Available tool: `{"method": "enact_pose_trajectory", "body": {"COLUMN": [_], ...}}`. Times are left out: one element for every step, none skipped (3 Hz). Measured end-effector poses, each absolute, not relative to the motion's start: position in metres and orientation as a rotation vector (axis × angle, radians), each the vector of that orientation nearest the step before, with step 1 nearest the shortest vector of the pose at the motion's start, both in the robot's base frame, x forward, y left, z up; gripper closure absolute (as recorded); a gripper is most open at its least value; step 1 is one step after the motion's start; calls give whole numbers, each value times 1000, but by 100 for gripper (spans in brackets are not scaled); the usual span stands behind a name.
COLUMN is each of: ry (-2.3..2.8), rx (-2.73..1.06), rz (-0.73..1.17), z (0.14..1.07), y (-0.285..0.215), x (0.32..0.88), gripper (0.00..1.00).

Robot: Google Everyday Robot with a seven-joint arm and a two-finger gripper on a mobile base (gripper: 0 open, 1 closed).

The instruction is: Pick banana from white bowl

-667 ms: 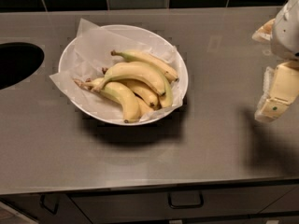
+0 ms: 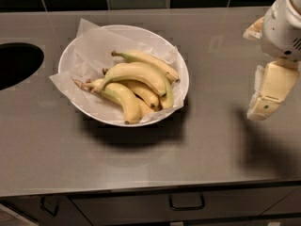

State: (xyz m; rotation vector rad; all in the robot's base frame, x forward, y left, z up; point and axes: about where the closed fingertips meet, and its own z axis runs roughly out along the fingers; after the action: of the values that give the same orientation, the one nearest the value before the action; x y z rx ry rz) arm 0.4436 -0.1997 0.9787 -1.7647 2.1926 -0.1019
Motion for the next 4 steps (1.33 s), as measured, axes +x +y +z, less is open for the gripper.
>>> {"method": "enact_pose_trajectory", "body": {"ry": [2118, 2022, 2016, 1984], "rx": [-1880, -1969, -1961, -1955], "rz": [-54, 41, 40, 90], "z": [973, 971, 973, 965], "y": [-154, -111, -99, -62], "x": [458, 467, 472, 488], "gripper": [0, 0, 0, 9]}}
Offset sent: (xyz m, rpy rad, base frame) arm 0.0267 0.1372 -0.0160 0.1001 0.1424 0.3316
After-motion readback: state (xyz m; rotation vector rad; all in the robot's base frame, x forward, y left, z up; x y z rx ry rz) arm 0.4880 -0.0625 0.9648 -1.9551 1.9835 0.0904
